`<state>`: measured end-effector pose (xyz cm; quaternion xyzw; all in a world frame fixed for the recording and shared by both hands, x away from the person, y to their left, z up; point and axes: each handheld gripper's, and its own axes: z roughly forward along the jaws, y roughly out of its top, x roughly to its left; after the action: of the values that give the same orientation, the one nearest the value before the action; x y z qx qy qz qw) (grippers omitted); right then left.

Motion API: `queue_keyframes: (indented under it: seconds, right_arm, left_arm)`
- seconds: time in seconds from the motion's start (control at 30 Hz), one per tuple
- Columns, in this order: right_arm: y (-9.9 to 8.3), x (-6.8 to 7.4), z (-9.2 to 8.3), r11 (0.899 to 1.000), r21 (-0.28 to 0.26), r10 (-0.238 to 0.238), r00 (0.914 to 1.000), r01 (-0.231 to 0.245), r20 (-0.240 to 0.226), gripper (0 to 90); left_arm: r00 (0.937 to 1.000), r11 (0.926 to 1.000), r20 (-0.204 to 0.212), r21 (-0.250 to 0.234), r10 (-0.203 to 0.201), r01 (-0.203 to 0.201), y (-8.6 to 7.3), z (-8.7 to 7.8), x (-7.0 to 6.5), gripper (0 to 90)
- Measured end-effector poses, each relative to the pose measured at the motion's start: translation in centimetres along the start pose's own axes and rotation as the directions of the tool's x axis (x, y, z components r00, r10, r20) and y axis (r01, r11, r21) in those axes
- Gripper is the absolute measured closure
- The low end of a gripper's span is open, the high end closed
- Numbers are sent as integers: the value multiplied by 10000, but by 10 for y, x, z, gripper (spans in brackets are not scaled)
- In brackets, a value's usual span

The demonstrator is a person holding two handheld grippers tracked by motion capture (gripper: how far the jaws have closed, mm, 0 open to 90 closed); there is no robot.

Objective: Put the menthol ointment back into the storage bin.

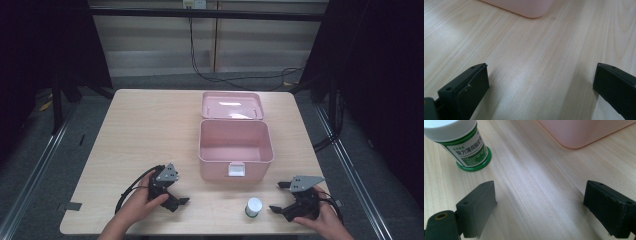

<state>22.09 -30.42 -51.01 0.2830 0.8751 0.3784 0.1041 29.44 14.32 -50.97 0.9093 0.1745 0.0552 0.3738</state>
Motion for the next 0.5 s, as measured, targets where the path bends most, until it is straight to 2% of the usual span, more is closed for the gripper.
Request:
queue_keyframes:
  seconds: [0.13,0.2,0.33,0.37,0.4,0.5]
  right_arm:
    - [0,1,0,9999,-1,106,9999,-106,55,102]
    - [5,2,-1,9987,497,124,9999,-128,84,104]
    - [16,3,-3,9881,1537,88,10000,-92,34,140]
    - [16,3,-3,9881,1537,88,10000,-92,34,140]
    - [20,4,-3,9802,1981,-34,9999,53,-98,153]
    - [29,8,-3,9634,2673,-39,9987,176,-517,188]
  left_arm:
    - [10000,10000,1,-16,-5,5,0,0,0,0]
    - [10000,10000,1,-5,-8,8,0,0,0,0]
    - [10000,10000,0,2,0,0,0,0,0,0]
    - [10000,10000,0,2,0,0,0,0,0,0]
    - [10000,10000,0,-5,-3,3,0,0,0,0]
    - [10000,10000,0,-3,-4,4,0,0,0,0]
